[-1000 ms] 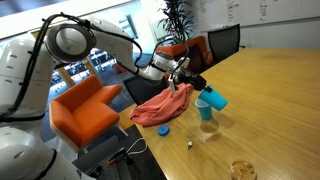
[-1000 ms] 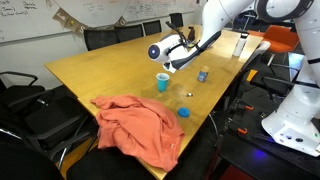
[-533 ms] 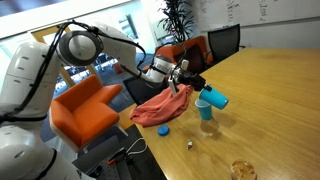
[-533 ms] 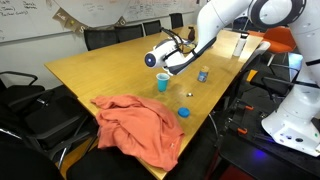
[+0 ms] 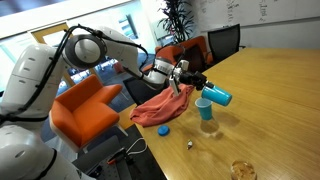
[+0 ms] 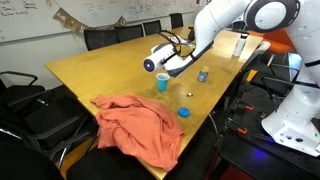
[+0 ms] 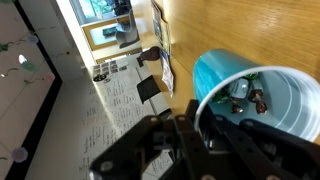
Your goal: Pour the sweets out of one cup into the other
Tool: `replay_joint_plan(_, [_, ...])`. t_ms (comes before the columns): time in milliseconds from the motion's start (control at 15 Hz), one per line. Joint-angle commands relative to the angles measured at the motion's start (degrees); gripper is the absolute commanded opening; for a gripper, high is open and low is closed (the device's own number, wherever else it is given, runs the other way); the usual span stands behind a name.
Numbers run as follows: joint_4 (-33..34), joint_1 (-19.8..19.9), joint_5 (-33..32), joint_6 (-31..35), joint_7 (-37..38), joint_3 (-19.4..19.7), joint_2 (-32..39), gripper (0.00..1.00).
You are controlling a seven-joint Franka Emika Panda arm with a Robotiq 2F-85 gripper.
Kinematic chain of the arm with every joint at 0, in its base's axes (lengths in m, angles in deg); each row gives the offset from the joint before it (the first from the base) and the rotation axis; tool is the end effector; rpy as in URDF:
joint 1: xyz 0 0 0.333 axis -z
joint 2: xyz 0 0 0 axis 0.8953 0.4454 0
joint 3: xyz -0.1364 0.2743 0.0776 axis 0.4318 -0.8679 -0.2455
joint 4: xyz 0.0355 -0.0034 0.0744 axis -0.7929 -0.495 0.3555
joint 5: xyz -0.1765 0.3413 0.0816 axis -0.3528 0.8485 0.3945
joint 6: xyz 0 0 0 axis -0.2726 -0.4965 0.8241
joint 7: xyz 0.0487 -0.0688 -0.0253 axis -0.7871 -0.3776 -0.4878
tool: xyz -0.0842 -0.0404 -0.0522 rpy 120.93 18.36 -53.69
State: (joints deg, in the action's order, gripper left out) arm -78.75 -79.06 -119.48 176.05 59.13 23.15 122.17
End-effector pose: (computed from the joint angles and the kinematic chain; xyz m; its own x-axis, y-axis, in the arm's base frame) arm 0.6791 0.0794 0.1941 0.9602 0.1695 0.2222 -0.1698 -0.2775 0.9456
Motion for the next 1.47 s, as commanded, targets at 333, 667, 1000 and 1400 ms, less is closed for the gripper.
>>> replay_joint_plan(333, [2.7, 0.1, -5.1, -5.7, -6.8, -1.5, 1.5, 0.01])
replay_joint_plan(667, [3.2, 0.2, -6.7, -7.2, -10.7, -2.0, 1.8, 0.01])
replay_joint_plan(1000, [3.6, 0.3, -7.5, -7.0, -13.2, -2.1, 2.0, 0.01])
replay_joint_plan(1400, [2.2, 1.1, -7.4, -5.4, -11.1, -2.9, 1.5, 0.06])
